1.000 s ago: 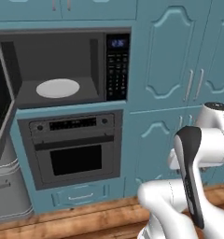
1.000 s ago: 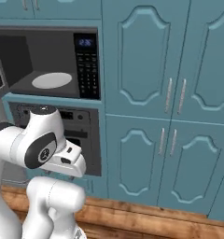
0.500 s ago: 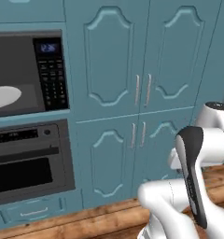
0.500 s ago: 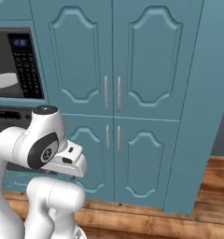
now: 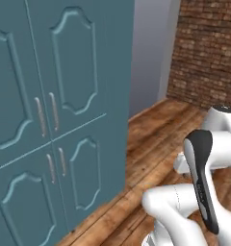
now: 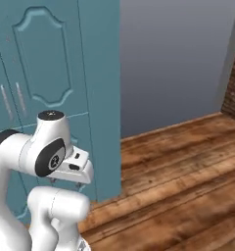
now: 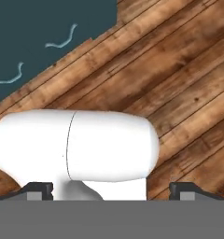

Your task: Place the sponge inside the microwave to prepare for sanitizing.

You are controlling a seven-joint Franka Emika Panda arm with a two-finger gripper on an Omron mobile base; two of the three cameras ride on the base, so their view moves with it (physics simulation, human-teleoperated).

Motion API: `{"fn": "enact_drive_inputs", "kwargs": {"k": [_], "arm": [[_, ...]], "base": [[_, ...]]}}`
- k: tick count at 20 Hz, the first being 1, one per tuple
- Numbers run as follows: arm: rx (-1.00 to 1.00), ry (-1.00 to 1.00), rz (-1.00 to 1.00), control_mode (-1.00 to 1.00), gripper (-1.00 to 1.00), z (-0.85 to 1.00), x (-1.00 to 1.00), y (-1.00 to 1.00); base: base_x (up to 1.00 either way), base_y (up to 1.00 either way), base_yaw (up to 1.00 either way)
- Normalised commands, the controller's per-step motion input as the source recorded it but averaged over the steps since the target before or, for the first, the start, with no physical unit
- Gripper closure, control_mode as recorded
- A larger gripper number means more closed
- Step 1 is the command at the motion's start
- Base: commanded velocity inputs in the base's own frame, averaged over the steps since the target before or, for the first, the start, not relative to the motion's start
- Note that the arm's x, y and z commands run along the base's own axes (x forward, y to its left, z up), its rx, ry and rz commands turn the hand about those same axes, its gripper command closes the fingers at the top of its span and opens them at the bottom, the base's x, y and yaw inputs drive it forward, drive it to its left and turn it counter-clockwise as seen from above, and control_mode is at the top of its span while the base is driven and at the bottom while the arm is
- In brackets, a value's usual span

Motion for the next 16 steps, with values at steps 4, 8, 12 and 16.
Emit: {"fn": "enact_drive_inputs", "kwargs": {"k": [4,8,12,16], "arm": [[0.0,0.0,0.0,1.0,-1.0,0.0,0.0,0.0],[0.0,0.0,0.0,1.0,-1.0,0.0,0.0,0.0],[0.0,0.0,0.0,1.0,-1.0,0.0,0.0,0.0],[0.0,0.0,0.0,1.0,-1.0,0.0,0.0,0.0]], "base": [[0.0,-0.18,-0.94],[0.02,-0.24,-0.93],[0.02,-0.27,-0.92],[0.04,-0.28,-0.9]]}}
